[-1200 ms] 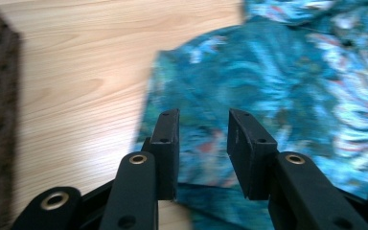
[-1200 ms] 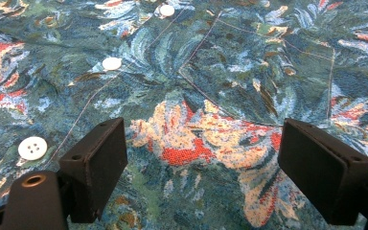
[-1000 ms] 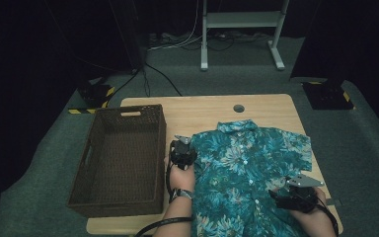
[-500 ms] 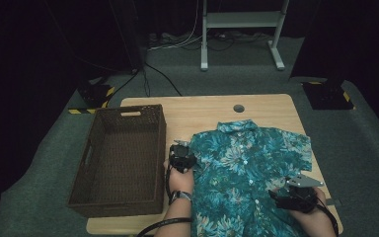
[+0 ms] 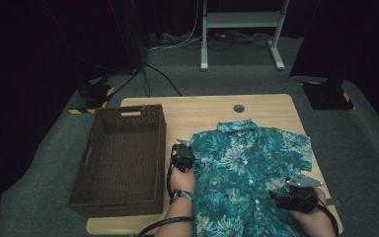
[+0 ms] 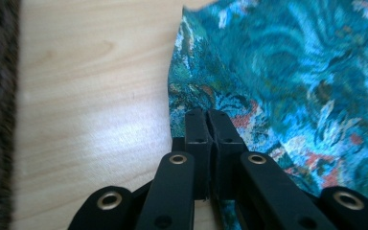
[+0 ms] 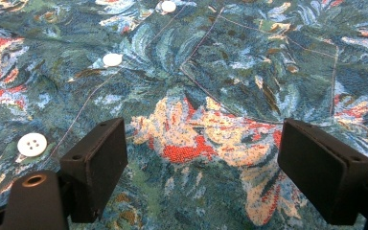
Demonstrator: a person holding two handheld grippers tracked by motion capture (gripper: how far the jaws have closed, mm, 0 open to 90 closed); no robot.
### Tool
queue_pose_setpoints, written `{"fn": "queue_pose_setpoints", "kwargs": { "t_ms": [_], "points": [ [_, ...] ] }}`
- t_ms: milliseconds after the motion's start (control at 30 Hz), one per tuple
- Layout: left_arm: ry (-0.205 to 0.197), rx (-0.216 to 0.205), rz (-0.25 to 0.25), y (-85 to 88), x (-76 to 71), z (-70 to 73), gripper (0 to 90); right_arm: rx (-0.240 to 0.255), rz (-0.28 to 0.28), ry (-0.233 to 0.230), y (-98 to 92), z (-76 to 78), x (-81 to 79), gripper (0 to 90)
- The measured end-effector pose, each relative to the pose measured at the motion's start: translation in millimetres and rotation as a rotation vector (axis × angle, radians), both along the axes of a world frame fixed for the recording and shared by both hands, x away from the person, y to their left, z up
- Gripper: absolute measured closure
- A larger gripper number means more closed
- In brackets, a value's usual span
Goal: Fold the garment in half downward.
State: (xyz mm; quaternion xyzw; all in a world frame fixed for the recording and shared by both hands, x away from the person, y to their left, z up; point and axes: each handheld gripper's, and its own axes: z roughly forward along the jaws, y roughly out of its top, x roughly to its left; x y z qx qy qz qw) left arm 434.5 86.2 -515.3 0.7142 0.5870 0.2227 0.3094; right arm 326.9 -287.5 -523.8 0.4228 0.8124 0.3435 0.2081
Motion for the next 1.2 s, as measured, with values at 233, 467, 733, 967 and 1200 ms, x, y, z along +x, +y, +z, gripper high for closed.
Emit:
{"fn": "queue_pose_setpoints", "kwargs": {
  "t_ms": [233, 467, 733, 967, 1200],
  "points": [
    [-0.054, -0.020, -0.031, -7.0, -1.0, 19.6, 87.2, -0.001, 0.001, -0.001, 0.7, 0.5, 0.0, 17.5],
    [-0.080, -0.037, -0.117, -31.3, 0.9, 27.3, 85.5, -0.001, 0.000, 0.002, 1.4, 0.3, -0.3, 17.5],
    [-0.096, -0.060, -0.178, -45.3, -0.3, 30.6, 70.6, 0.000, -0.001, 0.001, -0.2, -0.1, -0.1, 17.5],
    [-0.066, -0.068, -0.201, -36.5, -10.4, 27.7, 50.6, 0.003, -0.008, 0.000, -1.4, 0.2, 0.7, 17.5],
    [-0.024, -0.057, -0.210, -33.1, -30.6, 7.7, 40.7, 0.017, -0.024, -0.011, -3.5, 2.1, 2.1, 18.0]
  ]
}}
